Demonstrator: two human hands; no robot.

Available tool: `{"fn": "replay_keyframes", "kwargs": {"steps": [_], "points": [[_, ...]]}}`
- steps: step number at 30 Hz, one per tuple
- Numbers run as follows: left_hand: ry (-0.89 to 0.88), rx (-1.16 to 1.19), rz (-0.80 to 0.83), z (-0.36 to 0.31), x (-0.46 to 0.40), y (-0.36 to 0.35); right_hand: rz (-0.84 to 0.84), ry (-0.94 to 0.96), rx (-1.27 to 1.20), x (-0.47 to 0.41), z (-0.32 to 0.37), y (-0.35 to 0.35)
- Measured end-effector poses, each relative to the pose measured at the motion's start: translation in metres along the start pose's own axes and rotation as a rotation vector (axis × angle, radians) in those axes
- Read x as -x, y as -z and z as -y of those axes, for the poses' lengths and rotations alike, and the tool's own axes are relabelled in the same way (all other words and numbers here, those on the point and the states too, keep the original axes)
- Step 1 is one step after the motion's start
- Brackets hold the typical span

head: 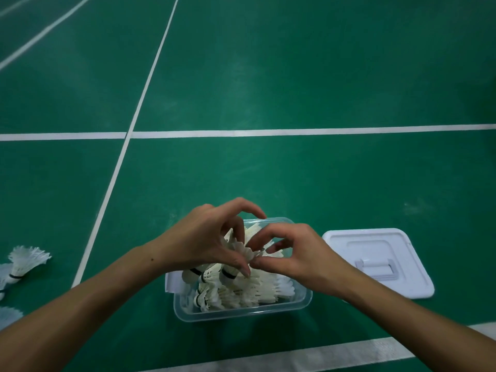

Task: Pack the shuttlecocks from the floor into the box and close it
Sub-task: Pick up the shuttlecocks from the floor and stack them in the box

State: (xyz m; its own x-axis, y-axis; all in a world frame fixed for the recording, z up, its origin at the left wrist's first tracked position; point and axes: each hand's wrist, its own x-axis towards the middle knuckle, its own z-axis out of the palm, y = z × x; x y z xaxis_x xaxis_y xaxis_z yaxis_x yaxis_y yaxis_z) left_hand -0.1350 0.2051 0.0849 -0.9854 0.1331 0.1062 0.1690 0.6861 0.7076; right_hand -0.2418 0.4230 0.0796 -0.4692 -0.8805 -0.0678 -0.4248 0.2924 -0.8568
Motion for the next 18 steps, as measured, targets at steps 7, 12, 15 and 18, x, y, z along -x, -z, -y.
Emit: {"fn": "replay_keyframes", "kwargs": {"steps": [7, 12, 15, 18], "points": [[-0.085, -0.04, -0.111, -0.002, 0.0, -0.007, -0.069, -0.037, -0.039, 0.009, -0.016, -0.003], [0.006, -0.192, -0.173, -0.003, 0.003, -0.015, -0.265, -0.166, -0.08, 0.03, -0.038, 0.012], [0.107, -0.346, -0.042, 0.001, 0.002, -0.03, -0.379, -0.232, 0.011, 0.048, -0.055, 0.023], [0.123, -0.481, 0.075, -0.005, -0.005, -0.049, -0.448, -0.286, 0.064, 0.061, -0.068, 0.026]]}}
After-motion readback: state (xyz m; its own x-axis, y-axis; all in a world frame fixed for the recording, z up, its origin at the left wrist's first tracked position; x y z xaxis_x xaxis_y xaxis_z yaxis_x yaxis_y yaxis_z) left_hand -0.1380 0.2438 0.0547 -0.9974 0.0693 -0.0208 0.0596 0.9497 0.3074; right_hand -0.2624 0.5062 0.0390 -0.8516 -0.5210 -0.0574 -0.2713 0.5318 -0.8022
